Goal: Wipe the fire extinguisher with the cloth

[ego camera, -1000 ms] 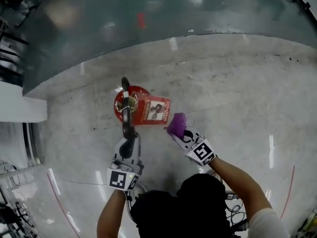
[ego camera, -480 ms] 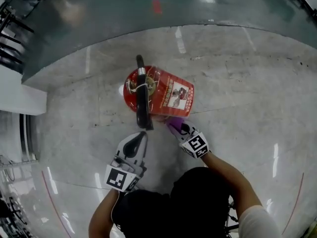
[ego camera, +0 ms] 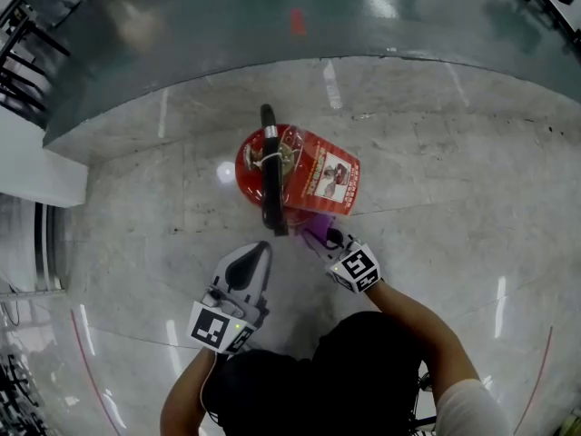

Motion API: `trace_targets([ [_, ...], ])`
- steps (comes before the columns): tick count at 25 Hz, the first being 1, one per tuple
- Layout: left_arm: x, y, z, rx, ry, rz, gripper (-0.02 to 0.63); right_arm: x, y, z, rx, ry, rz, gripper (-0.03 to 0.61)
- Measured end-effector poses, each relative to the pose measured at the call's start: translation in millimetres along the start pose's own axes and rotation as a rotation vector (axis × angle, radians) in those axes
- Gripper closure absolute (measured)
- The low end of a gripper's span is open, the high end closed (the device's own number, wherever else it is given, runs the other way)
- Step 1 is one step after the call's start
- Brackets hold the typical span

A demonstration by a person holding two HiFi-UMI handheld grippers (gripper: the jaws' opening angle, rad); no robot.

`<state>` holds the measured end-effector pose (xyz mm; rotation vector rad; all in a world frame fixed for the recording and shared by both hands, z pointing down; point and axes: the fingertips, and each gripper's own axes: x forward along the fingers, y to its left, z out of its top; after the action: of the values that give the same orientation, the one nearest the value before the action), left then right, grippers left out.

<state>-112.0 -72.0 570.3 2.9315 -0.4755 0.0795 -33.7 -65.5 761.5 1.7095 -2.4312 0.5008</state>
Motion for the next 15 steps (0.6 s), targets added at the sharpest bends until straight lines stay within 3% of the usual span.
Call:
trace_targets([
  [8, 2, -2, -2, -0.024, -0.003, -0.002, 0.609, -18, 19, 63, -0.026, -0.081, 0.075, 0.523],
  [15, 2, -3, -1, -0.033, -0.006, 0.004, 0.609, -29, 29, 98, -0.034, -0.07, 0.082, 0.523],
])
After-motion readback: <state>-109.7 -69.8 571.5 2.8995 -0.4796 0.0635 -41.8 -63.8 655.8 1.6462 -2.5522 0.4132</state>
